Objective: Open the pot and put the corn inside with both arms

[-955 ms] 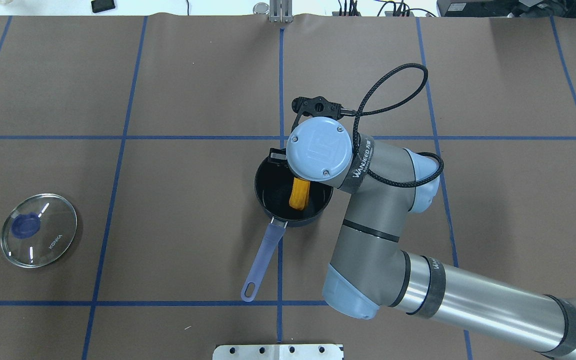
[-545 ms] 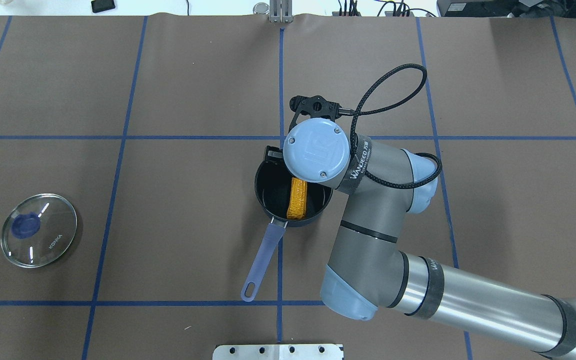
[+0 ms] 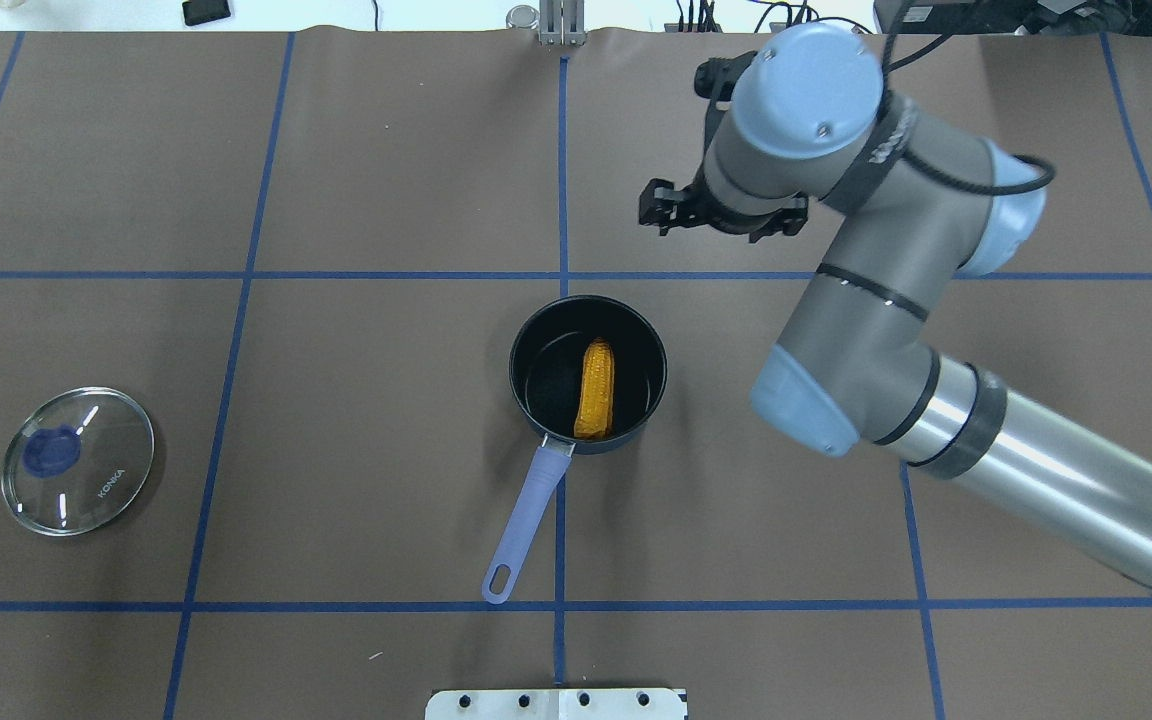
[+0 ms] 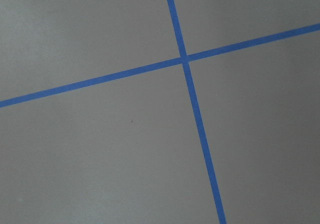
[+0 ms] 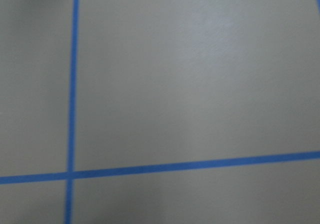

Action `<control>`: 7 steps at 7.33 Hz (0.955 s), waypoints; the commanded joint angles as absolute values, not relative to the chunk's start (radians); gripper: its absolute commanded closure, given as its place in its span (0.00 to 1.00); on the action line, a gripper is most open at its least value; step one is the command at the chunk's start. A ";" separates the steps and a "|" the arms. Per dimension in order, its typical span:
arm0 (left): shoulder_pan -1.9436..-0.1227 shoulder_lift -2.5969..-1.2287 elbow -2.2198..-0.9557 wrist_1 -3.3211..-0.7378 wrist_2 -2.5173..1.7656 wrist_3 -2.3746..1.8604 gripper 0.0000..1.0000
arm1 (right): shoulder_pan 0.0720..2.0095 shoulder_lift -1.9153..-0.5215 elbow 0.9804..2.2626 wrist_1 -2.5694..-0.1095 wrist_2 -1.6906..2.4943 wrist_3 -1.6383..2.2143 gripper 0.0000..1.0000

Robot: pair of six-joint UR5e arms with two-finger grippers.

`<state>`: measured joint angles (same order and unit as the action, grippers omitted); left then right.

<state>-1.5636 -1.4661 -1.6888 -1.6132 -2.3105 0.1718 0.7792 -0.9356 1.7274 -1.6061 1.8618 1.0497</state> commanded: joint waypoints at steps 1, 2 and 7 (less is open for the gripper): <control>-1.565 -1.454 -1.692 -1.592 -2.388 0.158 0.02 | 1.002 -1.066 1.726 -1.606 2.030 0.675 0.00; -1.571 -1.448 -1.698 -1.594 -2.399 0.160 0.02 | 1.106 -1.134 1.718 -1.608 2.111 0.465 0.00; -1.569 -1.408 -1.726 -1.623 -2.393 0.164 0.02 | 1.457 -1.500 1.675 -1.589 2.247 -0.068 0.00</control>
